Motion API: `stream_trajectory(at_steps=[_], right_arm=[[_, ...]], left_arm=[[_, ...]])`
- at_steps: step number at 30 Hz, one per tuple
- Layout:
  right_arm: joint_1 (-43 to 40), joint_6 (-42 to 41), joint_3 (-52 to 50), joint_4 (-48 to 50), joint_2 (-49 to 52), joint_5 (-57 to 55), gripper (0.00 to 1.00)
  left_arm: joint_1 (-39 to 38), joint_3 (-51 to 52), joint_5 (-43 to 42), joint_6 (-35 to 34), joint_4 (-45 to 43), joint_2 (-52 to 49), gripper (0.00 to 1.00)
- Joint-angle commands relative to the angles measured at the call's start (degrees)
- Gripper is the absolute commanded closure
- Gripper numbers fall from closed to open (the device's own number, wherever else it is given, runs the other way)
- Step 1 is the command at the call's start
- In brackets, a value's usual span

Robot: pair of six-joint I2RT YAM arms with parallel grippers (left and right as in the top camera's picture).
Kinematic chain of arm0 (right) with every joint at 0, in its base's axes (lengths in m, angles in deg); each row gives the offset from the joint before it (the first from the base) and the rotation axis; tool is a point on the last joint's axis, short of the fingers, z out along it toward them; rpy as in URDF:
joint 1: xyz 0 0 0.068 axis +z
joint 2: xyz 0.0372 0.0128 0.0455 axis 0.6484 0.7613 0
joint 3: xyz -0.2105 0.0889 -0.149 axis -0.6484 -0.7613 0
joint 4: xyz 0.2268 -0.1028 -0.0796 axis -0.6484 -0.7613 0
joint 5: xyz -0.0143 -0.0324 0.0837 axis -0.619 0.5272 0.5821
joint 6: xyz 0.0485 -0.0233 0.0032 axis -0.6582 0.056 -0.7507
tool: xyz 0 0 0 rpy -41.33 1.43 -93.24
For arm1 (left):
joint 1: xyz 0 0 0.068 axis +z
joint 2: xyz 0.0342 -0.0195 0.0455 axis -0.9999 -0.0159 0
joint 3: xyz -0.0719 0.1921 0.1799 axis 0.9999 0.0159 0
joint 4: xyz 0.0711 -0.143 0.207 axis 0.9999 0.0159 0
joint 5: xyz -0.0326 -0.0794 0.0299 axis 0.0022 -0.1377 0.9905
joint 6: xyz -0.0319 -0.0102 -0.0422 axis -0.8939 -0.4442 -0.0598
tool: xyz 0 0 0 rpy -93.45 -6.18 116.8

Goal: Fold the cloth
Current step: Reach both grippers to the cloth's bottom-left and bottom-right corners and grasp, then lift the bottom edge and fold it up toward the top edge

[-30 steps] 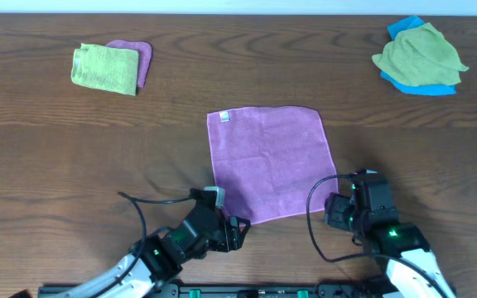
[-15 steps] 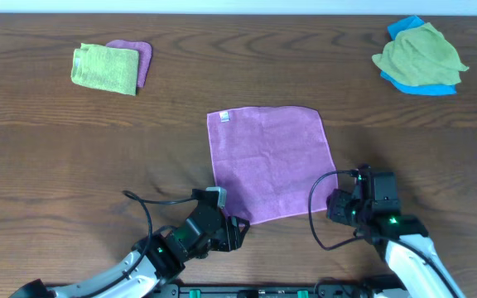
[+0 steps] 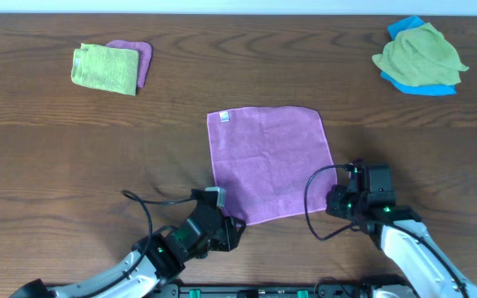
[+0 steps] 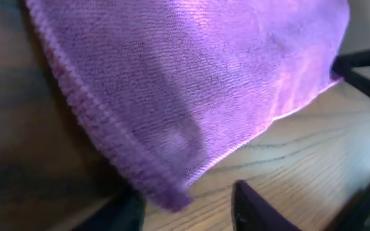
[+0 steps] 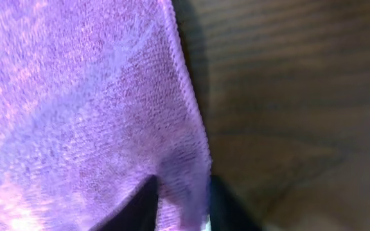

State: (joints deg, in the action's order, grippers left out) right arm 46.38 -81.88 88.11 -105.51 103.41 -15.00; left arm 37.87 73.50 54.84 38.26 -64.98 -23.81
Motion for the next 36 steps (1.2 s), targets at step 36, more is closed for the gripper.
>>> stream_trajectory(at_steps=[36], right_arm=[[0.02,-0.02,18.21,-16.04,-2.45,10.93,0.99]], left_arm=[[15.76,-19.96,-7.43,8.41,14.23,-0.20,0.94]])
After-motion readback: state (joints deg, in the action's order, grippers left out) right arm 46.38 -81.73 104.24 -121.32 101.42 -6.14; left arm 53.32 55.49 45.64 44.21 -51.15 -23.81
